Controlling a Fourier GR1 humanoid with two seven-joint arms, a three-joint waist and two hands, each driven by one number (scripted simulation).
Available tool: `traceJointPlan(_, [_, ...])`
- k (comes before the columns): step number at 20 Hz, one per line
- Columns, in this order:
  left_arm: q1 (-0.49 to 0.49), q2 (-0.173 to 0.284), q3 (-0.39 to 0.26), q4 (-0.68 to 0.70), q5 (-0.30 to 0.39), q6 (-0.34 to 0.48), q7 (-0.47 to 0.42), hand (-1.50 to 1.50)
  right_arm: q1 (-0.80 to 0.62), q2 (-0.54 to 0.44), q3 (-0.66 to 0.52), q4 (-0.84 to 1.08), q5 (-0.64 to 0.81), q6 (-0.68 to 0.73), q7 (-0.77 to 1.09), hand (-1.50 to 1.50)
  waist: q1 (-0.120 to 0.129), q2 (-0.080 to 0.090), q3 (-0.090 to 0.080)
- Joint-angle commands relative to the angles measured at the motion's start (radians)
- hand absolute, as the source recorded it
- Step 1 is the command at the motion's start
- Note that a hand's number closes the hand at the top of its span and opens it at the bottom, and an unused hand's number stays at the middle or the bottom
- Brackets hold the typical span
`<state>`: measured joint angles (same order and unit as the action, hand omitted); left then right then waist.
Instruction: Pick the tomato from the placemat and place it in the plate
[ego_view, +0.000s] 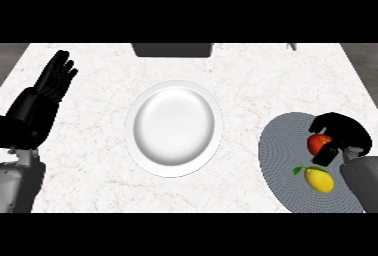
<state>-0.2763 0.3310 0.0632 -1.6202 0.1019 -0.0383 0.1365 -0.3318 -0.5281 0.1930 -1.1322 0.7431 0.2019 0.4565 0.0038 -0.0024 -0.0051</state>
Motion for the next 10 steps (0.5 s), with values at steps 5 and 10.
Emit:
traceJointPlan(5, [0.029,-0.001,0.026,-0.029,0.001,-0.022,0.002,0.0,0.117,-0.057,-0.015,-0.087,0.101,-0.175,-0.168,1.5,-0.006,0.0,0.005])
traceJointPlan(10, [0.023,-0.01,0.014,-0.049,-0.018,-0.018,0.036,0.0,0.166,-0.129,-0.076,-0.106,0.113,-0.263,-0.32,1.5,-0.007,0.001,0.005])
